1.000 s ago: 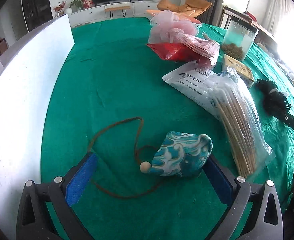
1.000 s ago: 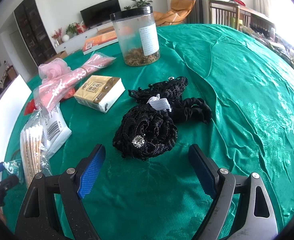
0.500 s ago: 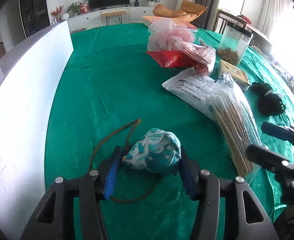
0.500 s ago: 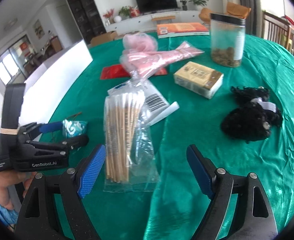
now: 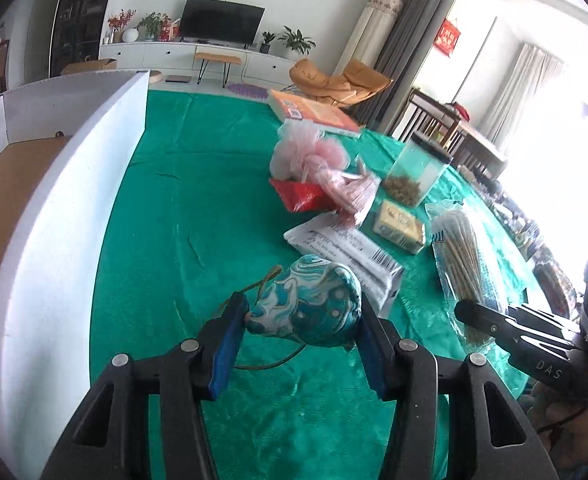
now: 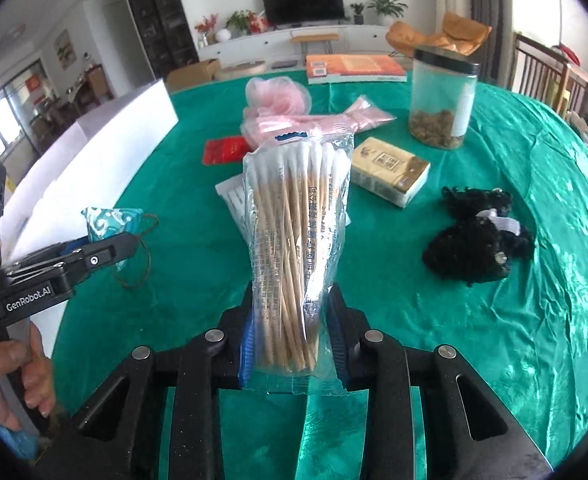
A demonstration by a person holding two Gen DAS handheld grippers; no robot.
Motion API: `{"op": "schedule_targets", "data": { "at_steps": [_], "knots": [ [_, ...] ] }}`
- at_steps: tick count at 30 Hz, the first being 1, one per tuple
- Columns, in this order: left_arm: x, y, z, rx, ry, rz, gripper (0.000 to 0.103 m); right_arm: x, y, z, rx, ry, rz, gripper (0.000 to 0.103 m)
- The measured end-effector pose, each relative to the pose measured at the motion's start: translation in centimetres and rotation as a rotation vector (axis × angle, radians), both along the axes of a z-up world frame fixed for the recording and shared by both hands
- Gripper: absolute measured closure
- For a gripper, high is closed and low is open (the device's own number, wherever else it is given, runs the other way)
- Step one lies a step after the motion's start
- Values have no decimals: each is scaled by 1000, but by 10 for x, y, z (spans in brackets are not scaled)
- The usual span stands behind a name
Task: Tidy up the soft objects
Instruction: 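Carry pouch and swab bag over the white box and release both, then bring both open tools back over the table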
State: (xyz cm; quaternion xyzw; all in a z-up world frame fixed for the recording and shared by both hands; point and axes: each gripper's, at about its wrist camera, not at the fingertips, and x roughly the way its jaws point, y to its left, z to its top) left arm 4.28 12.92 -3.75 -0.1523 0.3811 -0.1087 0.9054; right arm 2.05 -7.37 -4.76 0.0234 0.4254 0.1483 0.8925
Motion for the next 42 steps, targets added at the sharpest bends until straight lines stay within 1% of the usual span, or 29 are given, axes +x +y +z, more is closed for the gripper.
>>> {"op": "schedule_targets", "data": {
  "at_steps": [2, 4, 6, 7, 9, 10, 12, 13, 14, 15, 16, 17, 18, 20, 22, 24, 25, 29, 31, 34, 35, 37, 39, 42],
  "knots": [
    [-8, 12, 23, -42, -48, 20, 51, -3, 7, 23, 14, -47, 18, 70],
    [-19, 32, 50, -67, -104, 52, 51, -5, 23, 51, 32, -99, 65, 70],
    [-33, 55, 77, -49, -165, 98, 51, -5, 47, 80, 68, -144, 131, 70],
    [-42, 68, 90, -27, -196, 127, 51, -6, 63, 94, 90, -160, 173, 70],
    [-58, 96, 110, 36, -231, 194, 51, -9, 100, 117, 116, -184, 259, 70],
    [-67, 110, 117, 75, -237, 234, 51, -11, 120, 128, 123, -190, 304, 70],
    [-81, 139, 122, 157, -218, 321, 50, -16, 159, 141, 168, -181, 400, 70],
    [-87, 151, 120, 200, -196, 370, 46, -18, 178, 144, 193, -167, 445, 70],
    [-91, 163, 116, 244, -166, 414, 34, -21, 196, 143, 213, -151, 483, 70],
    [-94, 173, 110, 287, -129, 459, 12, -21, 213, 141, 234, -130, 518, 63],
    [-97, 182, 103, 319, -95, 503, 5, -20, 227, 137, 256, -106, 548, 57],
    [-101, 190, 97, 336, -79, 538, 2, -18, 236, 131, 279, -86, 575, 37],
    [-104, 195, 91, 349, -64, 566, 2, -17, 241, 127, 288, -77, 579, 29],
    [-104, 199, 80, 352, -41, 591, 2, -13, 238, 118, 279, -78, 548, 29],
    [-101, 193, 74, 324, -46, 572, 2, -7, 219, 109, 267, -97, 498, 29],
    [-90, 175, 71, 304, -61, 522, 1, 0, 196, 97, 227, -105, 425, 28],
    [-87, 157, 72, 300, -71, 490, 2, 5, 181, 89, 200, -103, 386, 28],
    [-63, 90, 72, 270, -97, 304, 1, 19, 116, 43, 70, -85, 209, 28],
    [-52, 51, 69, 250, -95, 199, 1, 22, 81, 17, 2, -57, 113, 29],
    [-34, -3, 49, 228, -41, 51, 1, 23, 26, -15, -56, 3, -22, 29],
    [-29, -18, 40, 222, -21, 11, 1, 24, 6, -21, -67, 18, -59, 29],
    [-16, -44, 15, 212, 21, -47, 1, 24, -19, -35, -99, 38, -120, 29],
    [0, -65, -14, 238, 61, -82, 1, 24, -38, -44, -114, 57, -162, 29],
    [23, -78, -54, 316, 141, -79, 1, 21, -54, -55, -99, 86, -221, 29]
  ]
}}
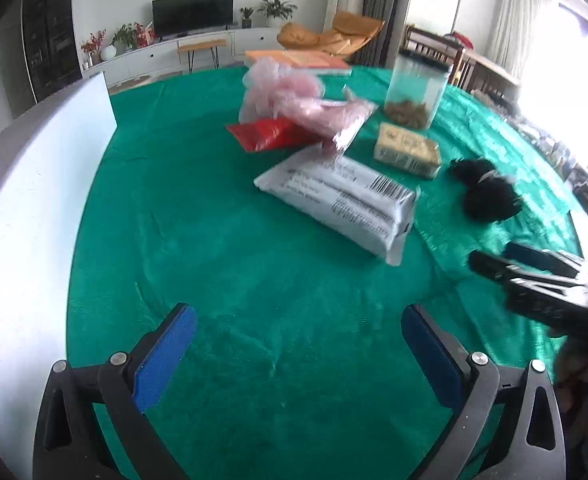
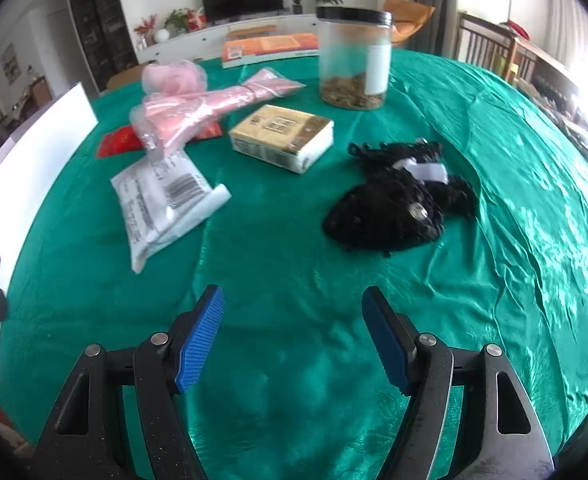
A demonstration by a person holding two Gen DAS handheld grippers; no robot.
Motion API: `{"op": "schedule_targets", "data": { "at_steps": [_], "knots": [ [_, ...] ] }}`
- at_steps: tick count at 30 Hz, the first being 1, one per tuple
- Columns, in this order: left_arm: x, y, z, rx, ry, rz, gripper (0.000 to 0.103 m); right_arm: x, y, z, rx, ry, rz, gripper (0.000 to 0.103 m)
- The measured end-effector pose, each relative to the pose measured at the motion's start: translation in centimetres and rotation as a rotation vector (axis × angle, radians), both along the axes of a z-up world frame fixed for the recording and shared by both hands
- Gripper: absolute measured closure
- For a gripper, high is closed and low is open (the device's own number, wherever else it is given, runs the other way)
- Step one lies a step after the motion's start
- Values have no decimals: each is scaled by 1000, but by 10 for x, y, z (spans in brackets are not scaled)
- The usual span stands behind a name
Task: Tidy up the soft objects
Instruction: 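Bring both open tools back over the table, then close right tool around black lace scrunchie while left tool reaches white barcode packet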
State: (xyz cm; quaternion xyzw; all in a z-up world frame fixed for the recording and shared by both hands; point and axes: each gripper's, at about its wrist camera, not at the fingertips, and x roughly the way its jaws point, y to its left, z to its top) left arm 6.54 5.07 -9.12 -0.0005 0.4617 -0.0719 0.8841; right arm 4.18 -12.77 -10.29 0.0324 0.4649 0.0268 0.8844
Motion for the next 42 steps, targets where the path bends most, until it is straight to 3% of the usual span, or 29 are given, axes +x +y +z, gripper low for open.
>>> {"op": "schedule_targets", "data": {
  "at_steps": [4, 17, 25, 32, 35, 42],
  "knots": [
    [24, 1, -22, 82, 3, 41, 0, 0, -4, 0, -1, -10, -29, 29],
    [36, 3, -24, 62, -1, 56, 0, -1, 3, -4, -56, -10, -16, 21],
    [37, 3, -24, 62, -1, 56, 0, -7, -38, 2, 63, -48, -204, 21],
    [34, 5, -23, 61, -1, 55, 0, 21, -41, -1, -9, -38, -201, 21],
    [34, 5, -23, 61, -1, 55, 0, 35, -36, -5, -93, -37, -160, 20],
    [35, 6, -23, 62, -1, 55, 0, 53, -52, -7, -83, -32, -170, 13]
  ]
}}
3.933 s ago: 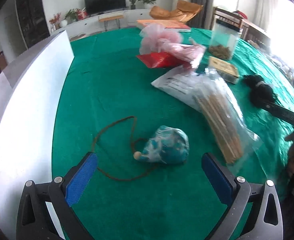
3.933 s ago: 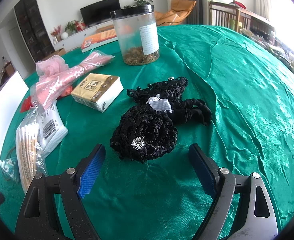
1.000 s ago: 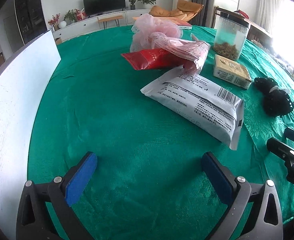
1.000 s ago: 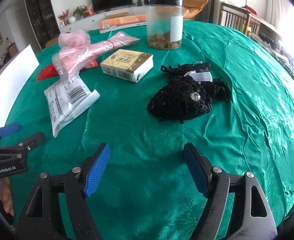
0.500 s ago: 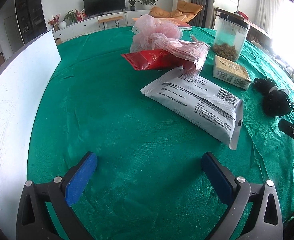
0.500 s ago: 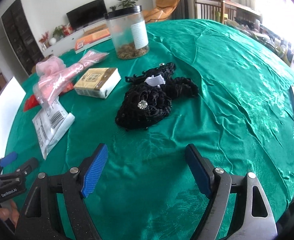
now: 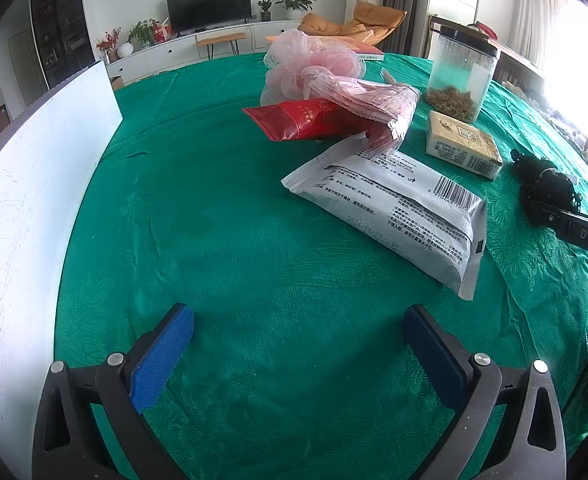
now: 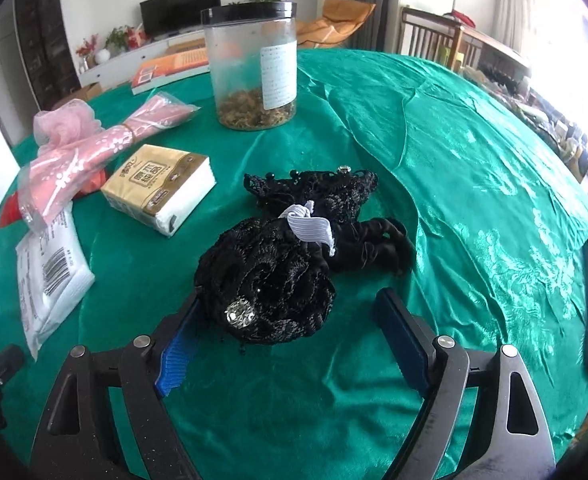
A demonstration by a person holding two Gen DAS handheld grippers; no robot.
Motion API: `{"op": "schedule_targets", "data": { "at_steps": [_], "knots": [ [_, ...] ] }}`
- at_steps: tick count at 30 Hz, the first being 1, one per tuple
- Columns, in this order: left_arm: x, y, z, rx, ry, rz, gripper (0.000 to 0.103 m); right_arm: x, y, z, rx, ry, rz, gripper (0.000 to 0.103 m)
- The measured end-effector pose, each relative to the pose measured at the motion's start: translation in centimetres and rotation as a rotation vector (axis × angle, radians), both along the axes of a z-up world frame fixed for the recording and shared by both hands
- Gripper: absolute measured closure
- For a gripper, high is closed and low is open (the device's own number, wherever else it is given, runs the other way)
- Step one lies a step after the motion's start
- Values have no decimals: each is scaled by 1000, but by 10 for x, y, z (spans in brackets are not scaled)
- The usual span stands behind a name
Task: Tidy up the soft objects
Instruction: 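Close right tool around black lace scrunchie while left tool reaches white barcode packet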
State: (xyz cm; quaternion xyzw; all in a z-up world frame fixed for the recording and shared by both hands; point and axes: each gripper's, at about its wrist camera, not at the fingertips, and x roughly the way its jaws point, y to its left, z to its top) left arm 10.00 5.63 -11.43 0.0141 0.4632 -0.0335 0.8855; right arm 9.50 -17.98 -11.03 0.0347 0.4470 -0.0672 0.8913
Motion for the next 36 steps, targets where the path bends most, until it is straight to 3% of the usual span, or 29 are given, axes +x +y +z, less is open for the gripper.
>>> {"op": "schedule_targets", "data": {
  "at_steps": [15, 17, 19, 21, 26, 31, 36],
  "knots": [
    [-3, 4, 3, -21, 32, 8, 0, 4, -7, 0, -3, 1, -26, 12],
    [-9, 9, 9, -132, 43, 26, 0, 4, -7, 0, -3, 1, -26, 12],
    [-6, 13, 18, -308, 49, 5, 0, 4, -7, 0, -4, 1, -26, 12],
    [10, 6, 27, -380, 68, -5, 0, 4, -8, 0, -4, 1, -26, 12],
    [70, -44, 46, -204, 52, 11, 0, 4, -8, 0, -3, 1, -25, 12],
    [103, -75, 13, 26, 99, 41, 0, 4, -8, 0, -1, 0, -25, 12],
    [67, -46, 10, 46, 74, 8, 0, 4, -8, 0, 1, 0, -24, 12]
  ]
}}
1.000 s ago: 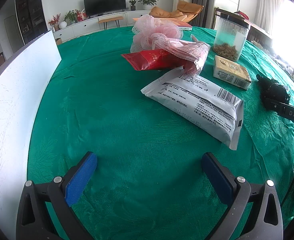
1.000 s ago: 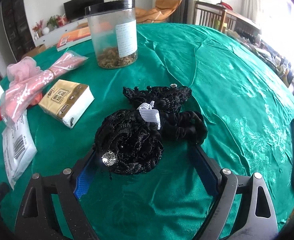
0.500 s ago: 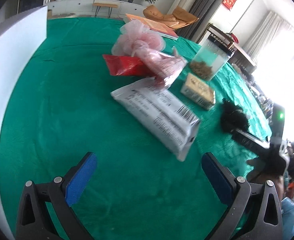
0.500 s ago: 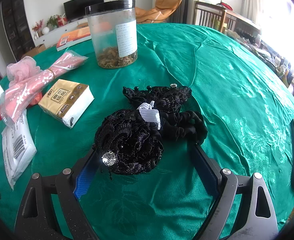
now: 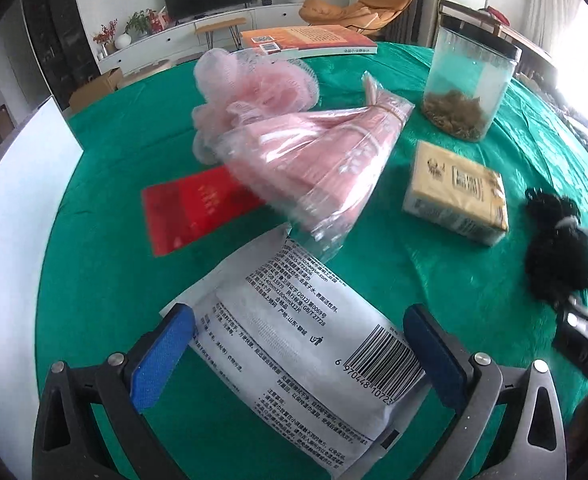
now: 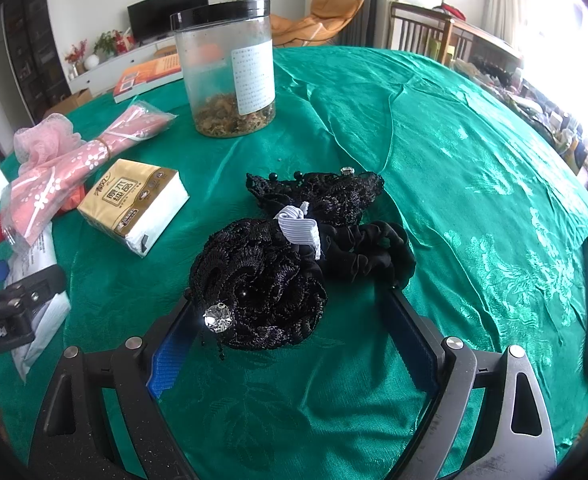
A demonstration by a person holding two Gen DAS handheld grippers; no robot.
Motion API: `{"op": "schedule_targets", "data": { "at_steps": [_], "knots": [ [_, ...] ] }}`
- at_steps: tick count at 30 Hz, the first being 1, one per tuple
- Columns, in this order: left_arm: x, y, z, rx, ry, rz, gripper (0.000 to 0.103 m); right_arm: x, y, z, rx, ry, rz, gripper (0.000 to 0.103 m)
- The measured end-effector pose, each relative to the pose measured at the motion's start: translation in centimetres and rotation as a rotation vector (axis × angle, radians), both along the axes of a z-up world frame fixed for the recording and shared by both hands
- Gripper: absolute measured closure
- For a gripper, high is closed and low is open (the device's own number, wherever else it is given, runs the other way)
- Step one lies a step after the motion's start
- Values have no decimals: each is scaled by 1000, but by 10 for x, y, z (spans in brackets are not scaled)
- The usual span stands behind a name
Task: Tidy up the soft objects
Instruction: 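Close right tool around black lace scrunchie while left tool reaches white barcode packet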
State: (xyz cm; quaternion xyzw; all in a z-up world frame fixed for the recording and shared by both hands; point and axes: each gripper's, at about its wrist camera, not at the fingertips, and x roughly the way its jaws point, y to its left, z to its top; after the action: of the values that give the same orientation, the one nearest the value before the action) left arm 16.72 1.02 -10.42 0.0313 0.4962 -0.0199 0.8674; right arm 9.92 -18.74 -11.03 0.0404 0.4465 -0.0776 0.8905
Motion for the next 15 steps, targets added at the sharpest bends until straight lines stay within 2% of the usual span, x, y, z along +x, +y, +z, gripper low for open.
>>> {"op": "schedule_targets", "data": {
  "at_steps": [7, 9, 11, 12, 15],
  "knots": [
    [-42, 45, 2, -19, 14, -19, 0, 0, 0, 0, 0, 0, 1, 11],
    [-47, 46, 1, -19, 8, -10, 0, 0, 0, 0, 0, 0, 1, 11],
    [-49, 44, 1, -7, 36, 13, 0, 0, 0, 0, 0, 0, 1, 11],
    [-50, 44, 4, -21, 51, 22, 0, 0, 0, 0, 0, 0, 1, 11],
    [-51, 48, 15, -132, 56, 31, 0, 0, 0, 0, 0, 0, 1, 11]
  ]
}}
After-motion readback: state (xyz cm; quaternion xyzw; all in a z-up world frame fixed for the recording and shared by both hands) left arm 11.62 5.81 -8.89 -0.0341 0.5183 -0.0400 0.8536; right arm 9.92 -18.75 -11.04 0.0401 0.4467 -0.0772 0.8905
